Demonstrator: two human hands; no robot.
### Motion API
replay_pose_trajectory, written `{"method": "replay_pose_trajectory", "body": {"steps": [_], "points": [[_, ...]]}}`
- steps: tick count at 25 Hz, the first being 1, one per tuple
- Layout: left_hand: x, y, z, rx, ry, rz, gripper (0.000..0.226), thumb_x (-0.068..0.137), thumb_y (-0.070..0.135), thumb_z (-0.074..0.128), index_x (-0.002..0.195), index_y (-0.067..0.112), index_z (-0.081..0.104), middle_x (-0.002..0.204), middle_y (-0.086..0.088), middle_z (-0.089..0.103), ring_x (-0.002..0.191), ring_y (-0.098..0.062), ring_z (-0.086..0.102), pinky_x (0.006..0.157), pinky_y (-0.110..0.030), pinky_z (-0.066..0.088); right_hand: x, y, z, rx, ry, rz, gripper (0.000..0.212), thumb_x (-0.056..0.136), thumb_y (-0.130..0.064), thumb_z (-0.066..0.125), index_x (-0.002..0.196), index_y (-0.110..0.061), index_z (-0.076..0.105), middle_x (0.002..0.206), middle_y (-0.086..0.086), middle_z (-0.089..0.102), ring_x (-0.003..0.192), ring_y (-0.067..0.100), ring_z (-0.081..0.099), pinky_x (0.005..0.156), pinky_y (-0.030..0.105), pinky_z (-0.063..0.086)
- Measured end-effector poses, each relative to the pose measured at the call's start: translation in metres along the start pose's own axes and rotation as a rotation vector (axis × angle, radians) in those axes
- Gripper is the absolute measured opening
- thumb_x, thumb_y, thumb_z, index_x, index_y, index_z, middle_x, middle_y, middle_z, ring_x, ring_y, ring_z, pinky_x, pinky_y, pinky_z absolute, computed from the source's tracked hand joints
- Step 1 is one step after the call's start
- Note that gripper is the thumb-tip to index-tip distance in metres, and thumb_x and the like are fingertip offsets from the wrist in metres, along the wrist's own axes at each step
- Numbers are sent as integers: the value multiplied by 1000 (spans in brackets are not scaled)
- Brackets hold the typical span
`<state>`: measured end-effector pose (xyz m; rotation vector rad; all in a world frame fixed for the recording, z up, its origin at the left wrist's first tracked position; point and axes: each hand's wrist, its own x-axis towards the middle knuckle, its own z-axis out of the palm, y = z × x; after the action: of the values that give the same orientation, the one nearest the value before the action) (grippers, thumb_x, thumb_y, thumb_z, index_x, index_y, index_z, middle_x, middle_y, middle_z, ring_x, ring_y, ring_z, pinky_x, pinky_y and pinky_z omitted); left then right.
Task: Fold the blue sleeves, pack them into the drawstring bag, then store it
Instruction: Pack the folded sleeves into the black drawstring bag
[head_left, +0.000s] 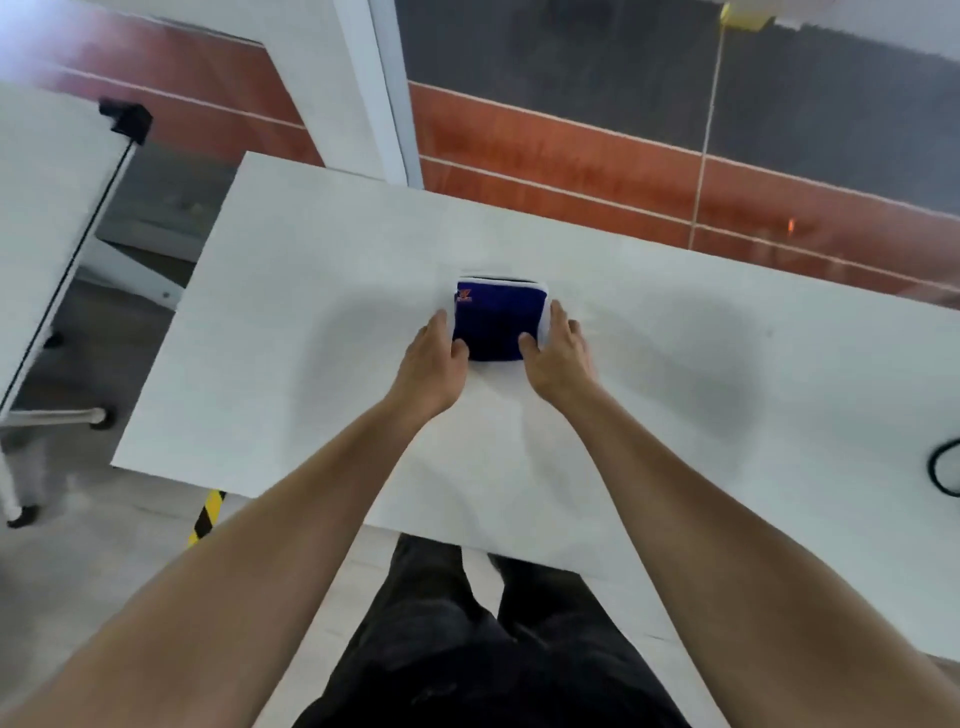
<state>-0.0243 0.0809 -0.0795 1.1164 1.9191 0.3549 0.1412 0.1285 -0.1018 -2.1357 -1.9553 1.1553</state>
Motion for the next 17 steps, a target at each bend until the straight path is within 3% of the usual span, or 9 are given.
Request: {"method": "replay_pose_trajectory", "body": {"steps": [2,6,10,15,17], "points": [[21,-4,2,-43,-83,-31,31,102,23,38,129,12,48,128,-10,60,119,-32,57,96,-40,46,3,-4,13,76,-36,41,67,101,-38,45,158,-20,15,149,11,41,135,32,42,109,44,35],[28,-13,7,-82,-118,-36,39,101,18,39,138,18,50,126,-5,62,114,-28,58,97,-41,48,-5,-7,28,278,-22,167,54,102,-33,45,152,-24,28,139,11,47,126,29,48,104,40,40],[28,-16,6,-187,-77,-114,36,97,25,49,132,17,56,119,-2,65,102,-27,64,82,-36,54,-15,-5,31,505,36,314,45,99,-41,50,138,-19,42,122,4,57,106,24,57,83,35,47],[25,-16,9,-295,-118,-189,28,89,20,66,117,17,63,103,-1,67,98,-23,67,89,-45,59,-31,13,30,650,-20,452,34,98,-42,57,105,-10,65,98,7,66,80,20,59,79,39,53],[18,-11,17,-344,-146,-171,23,89,13,68,111,16,62,103,-4,68,97,-23,67,91,-45,58,-43,21,21,692,6,470,31,98,-39,58,108,-10,65,90,2,65,75,16,57,71,32,51]]}}
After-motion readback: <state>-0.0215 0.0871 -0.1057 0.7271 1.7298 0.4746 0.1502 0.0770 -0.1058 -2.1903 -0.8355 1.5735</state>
